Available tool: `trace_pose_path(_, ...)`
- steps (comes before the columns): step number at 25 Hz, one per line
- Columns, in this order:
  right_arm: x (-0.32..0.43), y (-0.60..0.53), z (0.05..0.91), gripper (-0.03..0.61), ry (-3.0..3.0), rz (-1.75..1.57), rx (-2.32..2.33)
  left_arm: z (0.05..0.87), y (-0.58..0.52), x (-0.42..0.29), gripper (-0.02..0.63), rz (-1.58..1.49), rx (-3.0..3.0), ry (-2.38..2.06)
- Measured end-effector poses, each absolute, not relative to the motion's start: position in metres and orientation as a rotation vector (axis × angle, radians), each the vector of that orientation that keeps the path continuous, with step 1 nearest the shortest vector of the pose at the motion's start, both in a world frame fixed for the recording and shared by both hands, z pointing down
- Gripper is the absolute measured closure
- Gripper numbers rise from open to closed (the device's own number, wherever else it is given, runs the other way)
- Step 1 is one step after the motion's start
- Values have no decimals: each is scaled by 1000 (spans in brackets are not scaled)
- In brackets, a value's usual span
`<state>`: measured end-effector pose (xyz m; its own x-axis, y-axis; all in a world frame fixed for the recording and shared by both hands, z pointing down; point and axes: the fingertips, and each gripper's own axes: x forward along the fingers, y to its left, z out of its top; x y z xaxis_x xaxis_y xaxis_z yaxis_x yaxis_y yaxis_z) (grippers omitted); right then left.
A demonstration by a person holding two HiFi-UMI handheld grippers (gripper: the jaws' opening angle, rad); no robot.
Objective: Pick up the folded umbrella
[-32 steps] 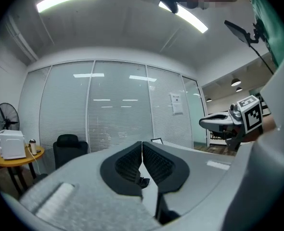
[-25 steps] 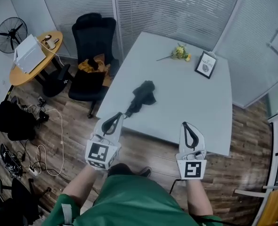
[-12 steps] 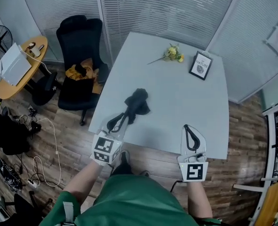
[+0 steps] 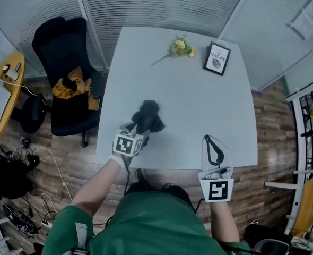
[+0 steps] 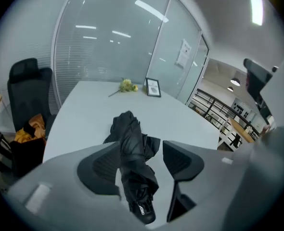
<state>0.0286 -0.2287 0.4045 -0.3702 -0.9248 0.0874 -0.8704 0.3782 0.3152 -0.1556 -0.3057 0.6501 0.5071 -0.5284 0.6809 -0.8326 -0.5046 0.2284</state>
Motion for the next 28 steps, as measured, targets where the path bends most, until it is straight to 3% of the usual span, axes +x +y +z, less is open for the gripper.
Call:
trace_pose_path(7, 45, -241, 418, 577, -2368, -258, 1613, 724, -331, -138, 288, 922, 1985, -1023)
trace_pose_path(15, 88, -237, 418, 577, -2362, -241, 1655, 760, -341, -138, 287, 1025, 1905, -1080)
trace_pose_path(22, 129, -219, 430, 577, -2304, -192, 1716, 761, -345, -138, 317, 971, 1896, -1088)
trace_pose_path(28, 141, -211, 429, 577, -2313, -194, 1710, 739, -342, -128, 336, 617, 1870, -1092)
